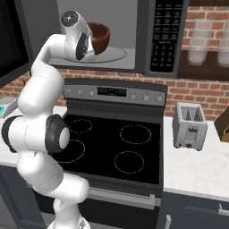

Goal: Open the microwave, place the bowl with waffle inside the microwave, then close the microwave door and turn it on.

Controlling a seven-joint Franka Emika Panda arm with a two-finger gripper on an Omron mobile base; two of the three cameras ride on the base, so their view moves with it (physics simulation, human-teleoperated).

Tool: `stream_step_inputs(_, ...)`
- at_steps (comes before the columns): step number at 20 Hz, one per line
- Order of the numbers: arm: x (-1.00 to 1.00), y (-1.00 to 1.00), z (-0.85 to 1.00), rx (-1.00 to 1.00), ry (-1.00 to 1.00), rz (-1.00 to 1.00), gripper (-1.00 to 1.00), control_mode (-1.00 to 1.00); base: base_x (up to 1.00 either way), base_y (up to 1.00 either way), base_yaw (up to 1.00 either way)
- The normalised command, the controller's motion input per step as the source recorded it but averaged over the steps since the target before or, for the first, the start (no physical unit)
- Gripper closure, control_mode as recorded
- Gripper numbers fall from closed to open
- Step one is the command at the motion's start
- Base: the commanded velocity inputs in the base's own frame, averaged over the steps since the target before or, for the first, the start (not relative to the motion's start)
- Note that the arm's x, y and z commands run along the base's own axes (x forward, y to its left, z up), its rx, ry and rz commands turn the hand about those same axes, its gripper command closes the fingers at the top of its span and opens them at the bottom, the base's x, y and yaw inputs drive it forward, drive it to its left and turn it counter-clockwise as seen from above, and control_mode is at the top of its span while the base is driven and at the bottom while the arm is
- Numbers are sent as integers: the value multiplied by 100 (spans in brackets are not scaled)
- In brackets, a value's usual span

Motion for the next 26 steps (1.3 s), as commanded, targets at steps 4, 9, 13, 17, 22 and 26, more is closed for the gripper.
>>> stream_step_inputs(4, -4, 0, 4, 0, -5, 0, -100, -100, 0, 0, 0)
stream_step_inputs(9, -39, 0, 35, 0, -18, 0, -100, -100, 0, 0, 0)
stream_step_inputs(13, -84, -14, 28, 1, -21, 0, -100, -100, 0, 0, 0)
stream_step_inputs(17, -100, -49, 0, 4, -8, 0, -100, -100, 0, 0, 0)
stream_step_inputs(22, -100, -67, -1, 2, -4, 0, -100, -100, 0, 0, 0)
stream_step_inputs(26, -100, -55, 0, 0, 0, 0, -100, -100, 0, 0, 0)
